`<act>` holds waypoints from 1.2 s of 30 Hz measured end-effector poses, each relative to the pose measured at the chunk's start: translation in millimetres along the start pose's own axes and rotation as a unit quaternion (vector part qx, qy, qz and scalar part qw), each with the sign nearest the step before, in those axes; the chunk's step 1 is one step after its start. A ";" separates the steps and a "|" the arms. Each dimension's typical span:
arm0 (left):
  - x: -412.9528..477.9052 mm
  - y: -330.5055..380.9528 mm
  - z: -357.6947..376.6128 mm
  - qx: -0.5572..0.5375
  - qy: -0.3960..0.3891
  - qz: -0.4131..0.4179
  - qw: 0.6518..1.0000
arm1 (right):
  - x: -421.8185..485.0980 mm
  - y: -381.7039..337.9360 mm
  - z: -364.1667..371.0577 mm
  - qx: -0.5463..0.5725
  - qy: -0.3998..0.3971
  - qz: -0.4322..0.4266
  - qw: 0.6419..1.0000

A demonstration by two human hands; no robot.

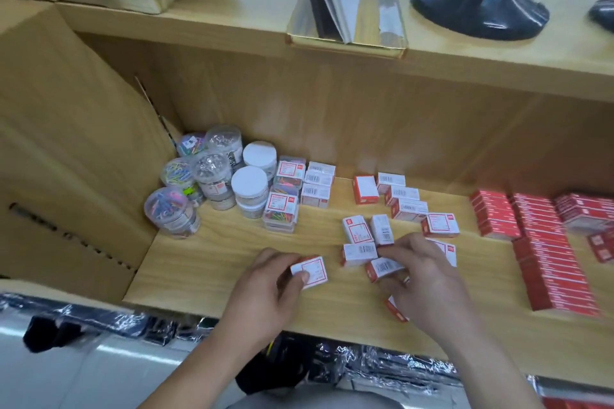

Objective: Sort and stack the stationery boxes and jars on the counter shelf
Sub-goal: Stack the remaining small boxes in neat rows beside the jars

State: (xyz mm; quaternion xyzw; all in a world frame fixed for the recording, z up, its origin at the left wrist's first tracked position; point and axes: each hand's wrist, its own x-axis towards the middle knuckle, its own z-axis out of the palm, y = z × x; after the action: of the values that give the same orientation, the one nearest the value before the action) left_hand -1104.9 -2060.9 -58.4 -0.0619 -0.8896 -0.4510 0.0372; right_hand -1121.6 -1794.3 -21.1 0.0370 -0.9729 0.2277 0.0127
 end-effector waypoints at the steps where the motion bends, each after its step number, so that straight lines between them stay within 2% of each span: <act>1: -0.2 -0.8 0.2 -0.003 0.001 -0.001 1.000 | 0.3 -0.8 -1.7 -0.007 -0.005 -0.007 1.000; 4: -4.6 -2.1 -0.4 -0.033 0.003 -0.012 0.999 | -2.0 -2.6 -13.2 -0.020 -0.005 -0.033 0.999; 6: -6.9 -4.6 -0.2 -0.055 0.001 -0.023 0.998 | -3.7 -5.9 -27.5 -0.002 -0.002 -0.017 1.000; 11: -7.4 -10.5 -0.2 -0.084 -0.003 -0.034 0.996 | -2.0 -37.4 -32.7 0.139 -0.019 0.024 0.990; 13: -7.7 -9.9 -2.0 -0.086 -0.001 -0.030 0.996 | -2.6 -50.6 -21.0 0.149 -0.034 0.029 0.988; 17: -11.0 -9.7 -10.6 0.037 0.028 -0.036 0.998 | -3.7 -64.1 6.9 0.165 -0.085 0.071 0.980; 20: -14.1 -12.1 -14.9 0.093 0.046 -0.029 0.994 | -5.0 -68.2 23.9 0.150 -0.085 0.067 0.983; 23: -18.9 -13.8 -21.0 0.057 0.039 0.009 0.998 | -9.4 -65.7 25.2 0.140 -0.059 0.066 0.986; 27: -15.8 -17.2 -31.3 -0.002 0.033 0.044 0.998 | -24.6 -55.8 27.9 0.191 -0.070 0.101 0.974; 31: -1.6 -22.8 -30.7 -0.038 -0.046 -0.004 0.998 | -34.3 -54.3 42.2 0.224 -0.024 0.086 0.971; 36: 7.3 -24.9 -32.4 -0.055 -0.103 -0.002 0.993 | -35.0 -57.2 57.2 0.202 0.034 0.080 0.976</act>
State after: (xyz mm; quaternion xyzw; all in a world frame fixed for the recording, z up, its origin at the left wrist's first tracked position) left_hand -1115.4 -2101.0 -58.3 -0.1078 -0.8627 -0.4905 -0.0589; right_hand -1082.7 -1868.5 -48.5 -0.0471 -0.9058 0.4206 0.0195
